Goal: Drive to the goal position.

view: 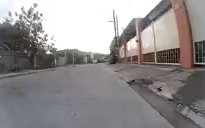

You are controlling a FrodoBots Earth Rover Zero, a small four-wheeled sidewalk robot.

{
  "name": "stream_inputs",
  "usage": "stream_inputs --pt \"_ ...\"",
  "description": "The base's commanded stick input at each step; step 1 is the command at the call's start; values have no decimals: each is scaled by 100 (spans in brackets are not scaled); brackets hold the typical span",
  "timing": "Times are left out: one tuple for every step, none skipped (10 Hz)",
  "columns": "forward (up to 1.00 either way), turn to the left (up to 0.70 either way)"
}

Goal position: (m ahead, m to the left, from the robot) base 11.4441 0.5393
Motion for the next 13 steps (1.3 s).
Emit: stream_inputs --pt "100 -10" --pt "100 1" --pt "100 1" --pt "100 1" --pt "100 1" --pt "100 1" --pt "100 1" --pt "100 1" --pt "100 1" --pt "100 1" --pt "100 1" --pt "100 1" --pt "100 1"
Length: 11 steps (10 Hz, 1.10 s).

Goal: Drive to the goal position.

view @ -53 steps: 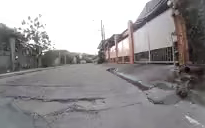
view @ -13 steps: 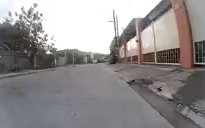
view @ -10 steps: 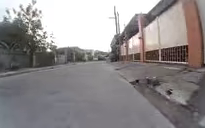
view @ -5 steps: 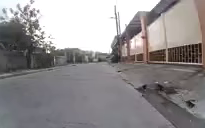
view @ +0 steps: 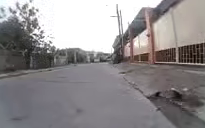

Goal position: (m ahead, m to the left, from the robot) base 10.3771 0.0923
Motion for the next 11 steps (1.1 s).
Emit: stream_inputs --pt "100 1" --pt "100 1" --pt "100 1" --pt "100 1" --pt "100 -6" --pt "100 -30" --pt "100 -39" --pt "100 -19" --pt "100 1" --pt "100 1" --pt "100 1"
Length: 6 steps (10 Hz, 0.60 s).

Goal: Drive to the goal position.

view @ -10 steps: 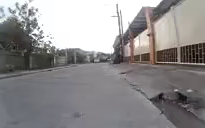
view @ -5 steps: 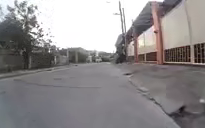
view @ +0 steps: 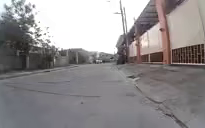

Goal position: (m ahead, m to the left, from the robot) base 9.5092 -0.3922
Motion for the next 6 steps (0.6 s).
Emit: stream_inputs --pt "100 1" --pt "100 1" --pt "100 1" --pt "100 1" --pt "100 1" --pt "100 1"
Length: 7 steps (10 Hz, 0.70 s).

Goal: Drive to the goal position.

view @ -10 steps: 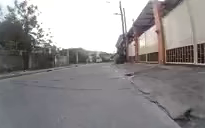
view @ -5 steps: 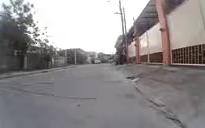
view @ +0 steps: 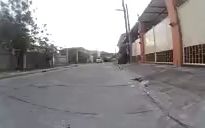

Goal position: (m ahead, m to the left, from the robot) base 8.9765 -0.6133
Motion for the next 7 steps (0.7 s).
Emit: stream_inputs --pt "100 1" --pt "100 1" --pt "100 1" --pt "100 1" --pt "100 1" --pt "100 1" --pt "100 1"
